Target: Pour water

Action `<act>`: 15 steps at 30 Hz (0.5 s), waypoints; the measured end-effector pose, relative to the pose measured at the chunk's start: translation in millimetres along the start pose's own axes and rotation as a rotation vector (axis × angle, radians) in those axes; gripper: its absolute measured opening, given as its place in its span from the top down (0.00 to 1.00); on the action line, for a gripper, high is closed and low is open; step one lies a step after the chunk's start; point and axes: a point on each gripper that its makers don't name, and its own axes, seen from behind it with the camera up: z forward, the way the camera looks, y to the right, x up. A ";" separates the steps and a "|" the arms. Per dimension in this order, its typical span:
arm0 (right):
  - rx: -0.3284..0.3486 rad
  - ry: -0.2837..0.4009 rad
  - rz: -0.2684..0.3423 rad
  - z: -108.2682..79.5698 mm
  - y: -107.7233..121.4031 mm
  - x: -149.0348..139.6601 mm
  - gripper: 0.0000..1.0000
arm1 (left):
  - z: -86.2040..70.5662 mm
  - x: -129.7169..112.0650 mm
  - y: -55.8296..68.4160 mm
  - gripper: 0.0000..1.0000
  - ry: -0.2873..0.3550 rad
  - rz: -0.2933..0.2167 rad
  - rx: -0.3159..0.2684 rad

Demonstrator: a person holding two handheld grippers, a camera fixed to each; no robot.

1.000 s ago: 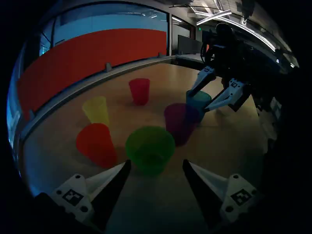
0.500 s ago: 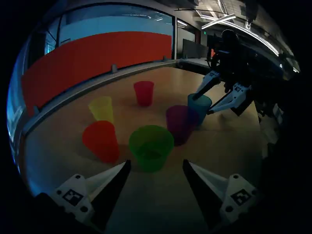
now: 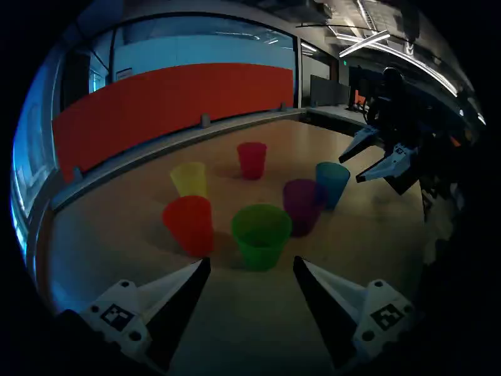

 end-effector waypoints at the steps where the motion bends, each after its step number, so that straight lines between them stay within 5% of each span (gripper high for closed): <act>1: -0.004 0.010 0.005 -1.5 0.0 2.1 0.00 | -0.9 0.6 -3.3 0.02 0.006 -0.004 0.012; 15: -0.121 0.179 0.058 -24.7 14.8 45.7 0.00 | -23.2 26.8 -43.0 0.02 0.148 -0.081 0.169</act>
